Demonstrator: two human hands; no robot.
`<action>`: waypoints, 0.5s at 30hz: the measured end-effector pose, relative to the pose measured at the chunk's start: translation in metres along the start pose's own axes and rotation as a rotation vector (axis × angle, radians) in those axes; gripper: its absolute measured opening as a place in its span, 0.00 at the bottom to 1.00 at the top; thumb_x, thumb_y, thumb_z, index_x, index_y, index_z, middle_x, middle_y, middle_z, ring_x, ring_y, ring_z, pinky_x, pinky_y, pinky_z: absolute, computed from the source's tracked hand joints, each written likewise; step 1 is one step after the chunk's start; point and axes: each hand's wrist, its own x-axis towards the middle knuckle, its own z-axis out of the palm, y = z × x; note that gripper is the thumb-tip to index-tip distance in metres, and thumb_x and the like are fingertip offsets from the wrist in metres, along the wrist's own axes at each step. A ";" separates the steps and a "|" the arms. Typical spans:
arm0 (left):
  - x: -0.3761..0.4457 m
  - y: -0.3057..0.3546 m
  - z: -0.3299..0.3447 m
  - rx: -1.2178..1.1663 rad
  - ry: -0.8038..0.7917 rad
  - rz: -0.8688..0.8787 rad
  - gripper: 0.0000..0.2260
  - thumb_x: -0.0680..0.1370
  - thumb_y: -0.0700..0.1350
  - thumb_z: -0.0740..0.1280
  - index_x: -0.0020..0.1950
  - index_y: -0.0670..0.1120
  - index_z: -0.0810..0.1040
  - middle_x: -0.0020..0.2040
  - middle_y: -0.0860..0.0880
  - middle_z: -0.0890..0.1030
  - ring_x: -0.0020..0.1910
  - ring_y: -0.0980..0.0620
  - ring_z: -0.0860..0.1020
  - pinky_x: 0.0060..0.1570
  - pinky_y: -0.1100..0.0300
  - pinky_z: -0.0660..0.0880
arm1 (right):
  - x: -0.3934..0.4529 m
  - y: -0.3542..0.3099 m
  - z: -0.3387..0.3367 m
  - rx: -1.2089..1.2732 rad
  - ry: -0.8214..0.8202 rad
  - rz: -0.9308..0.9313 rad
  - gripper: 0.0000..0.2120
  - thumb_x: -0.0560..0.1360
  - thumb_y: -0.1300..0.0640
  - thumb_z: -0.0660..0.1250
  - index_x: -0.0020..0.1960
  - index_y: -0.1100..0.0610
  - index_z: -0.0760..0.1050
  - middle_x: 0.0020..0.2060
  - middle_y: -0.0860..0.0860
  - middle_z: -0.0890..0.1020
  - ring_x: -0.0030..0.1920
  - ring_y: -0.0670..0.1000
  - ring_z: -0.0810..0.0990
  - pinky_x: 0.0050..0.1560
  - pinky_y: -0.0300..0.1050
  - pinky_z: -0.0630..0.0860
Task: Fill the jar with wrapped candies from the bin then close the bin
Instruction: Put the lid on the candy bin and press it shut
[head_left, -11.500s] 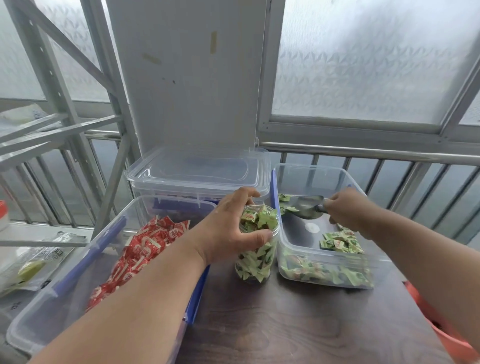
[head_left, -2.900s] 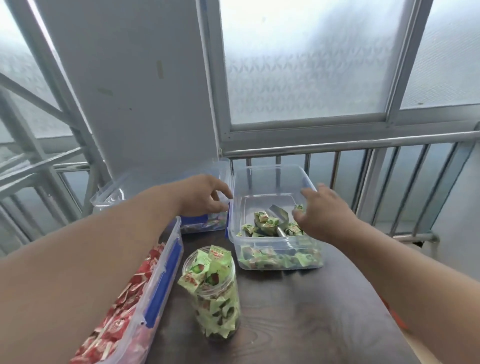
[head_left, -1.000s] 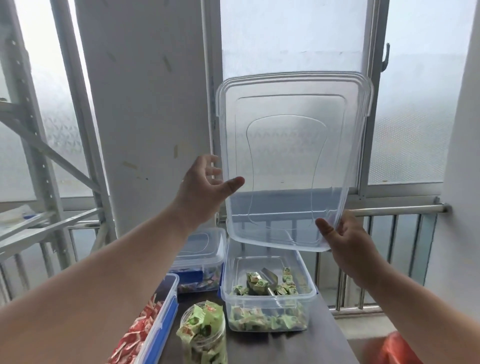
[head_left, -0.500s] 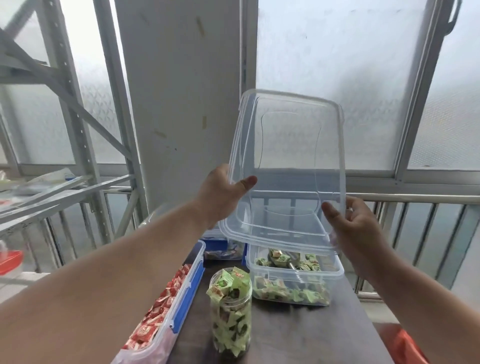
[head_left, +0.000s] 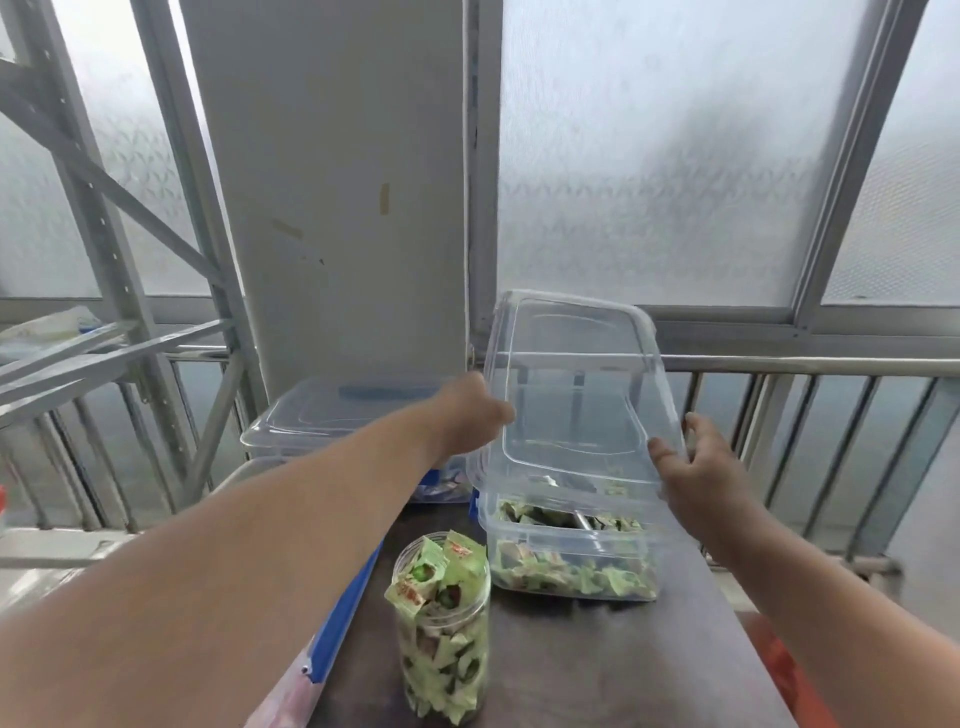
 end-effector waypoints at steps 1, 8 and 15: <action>0.007 -0.004 0.005 0.075 -0.028 -0.009 0.21 0.85 0.48 0.69 0.71 0.34 0.77 0.66 0.36 0.83 0.60 0.36 0.82 0.52 0.52 0.74 | 0.000 0.003 0.000 -0.038 0.005 0.005 0.32 0.76 0.37 0.64 0.75 0.48 0.64 0.59 0.57 0.81 0.54 0.61 0.83 0.56 0.60 0.81; 0.035 -0.033 0.027 0.224 -0.149 -0.076 0.21 0.87 0.51 0.65 0.71 0.35 0.78 0.64 0.38 0.83 0.57 0.42 0.81 0.54 0.51 0.75 | 0.010 0.004 0.010 -0.245 -0.065 -0.005 0.30 0.80 0.47 0.64 0.79 0.58 0.66 0.71 0.58 0.76 0.70 0.60 0.74 0.68 0.54 0.73; 0.050 -0.036 0.029 0.250 -0.190 -0.102 0.12 0.86 0.51 0.65 0.58 0.42 0.79 0.51 0.44 0.83 0.45 0.48 0.81 0.46 0.52 0.79 | 0.007 0.012 0.008 -0.087 -0.037 0.019 0.22 0.75 0.49 0.66 0.68 0.54 0.76 0.61 0.55 0.81 0.56 0.55 0.80 0.56 0.53 0.79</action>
